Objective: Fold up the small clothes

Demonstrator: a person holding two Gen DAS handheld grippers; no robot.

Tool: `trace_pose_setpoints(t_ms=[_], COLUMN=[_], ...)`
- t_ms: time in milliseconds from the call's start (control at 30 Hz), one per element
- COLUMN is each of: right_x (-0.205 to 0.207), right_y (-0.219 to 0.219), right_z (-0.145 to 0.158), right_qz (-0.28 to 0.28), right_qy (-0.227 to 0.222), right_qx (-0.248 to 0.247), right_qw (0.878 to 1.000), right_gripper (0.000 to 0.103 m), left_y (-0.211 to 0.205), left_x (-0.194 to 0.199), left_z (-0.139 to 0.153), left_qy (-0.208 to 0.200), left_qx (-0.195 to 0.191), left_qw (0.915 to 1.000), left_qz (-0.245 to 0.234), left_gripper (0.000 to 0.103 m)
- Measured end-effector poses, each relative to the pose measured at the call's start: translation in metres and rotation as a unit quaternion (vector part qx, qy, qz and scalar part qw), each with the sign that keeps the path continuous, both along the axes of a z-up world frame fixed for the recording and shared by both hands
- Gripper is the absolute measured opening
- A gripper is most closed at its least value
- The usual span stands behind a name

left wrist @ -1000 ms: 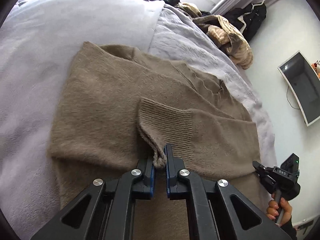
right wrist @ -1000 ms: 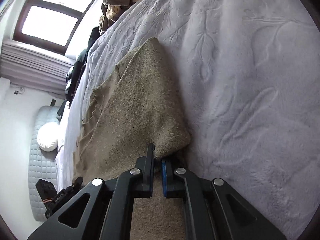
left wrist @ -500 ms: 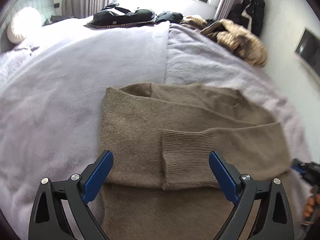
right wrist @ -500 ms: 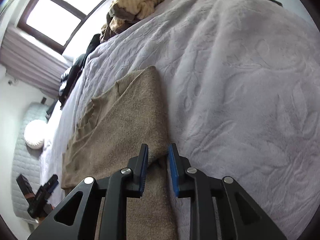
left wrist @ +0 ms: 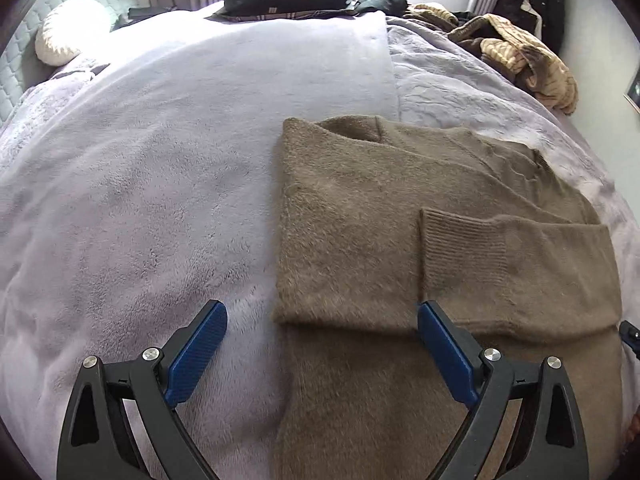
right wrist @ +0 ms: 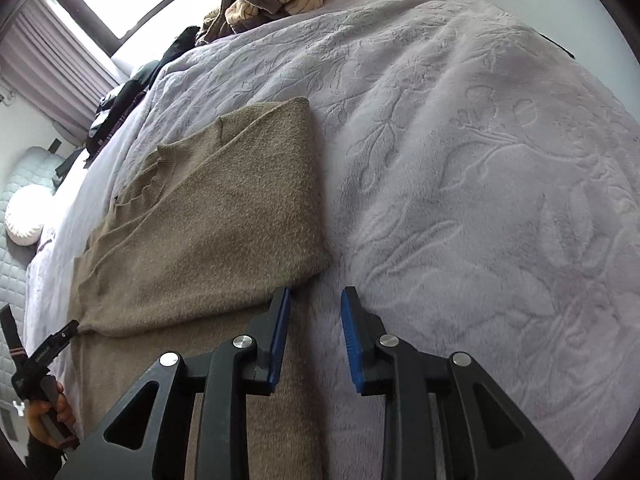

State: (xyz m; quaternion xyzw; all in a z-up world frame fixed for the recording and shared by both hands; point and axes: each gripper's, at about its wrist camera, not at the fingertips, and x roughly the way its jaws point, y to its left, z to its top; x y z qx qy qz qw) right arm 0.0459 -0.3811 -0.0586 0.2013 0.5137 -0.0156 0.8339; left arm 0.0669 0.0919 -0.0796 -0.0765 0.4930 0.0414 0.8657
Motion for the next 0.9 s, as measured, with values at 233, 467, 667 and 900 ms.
trace_pose_setpoints(t_ms=[233,467,667,900], right_x=[-0.011,-0.015,-0.02,-0.033], right_y=[0.005,0.012,0.017,0.026], right_z=[0.003,0.007,0.011,0.014], right_qz=[-0.008,0.0,0.007,0.016], right_qy=[0.002,0.003,0.005,0.005], right_qx=[0.021,0.022,0.027,0.038], right_qw=[1.0,1.0,1.0,0.999], right_gripper=[0.029,0.029,0.029,0.056], left_y=[-0.009,-0.01,-0.011,-0.009], left_x=[-0.009,-0.017,-0.024,-0.046], left_z=[0.01,0.017,0.019,0.02], left_qy=[-0.009,-0.014,-0.01,-0.005], left_qx=[-0.001,0.003,0.006,-0.007], left_qw=[0.9999,0.9997,0.9998,0.9997], left_qz=[-0.012,-0.018,-0.018,-0.024], left_gripper=[0.096,0.096,0.096,0.097])
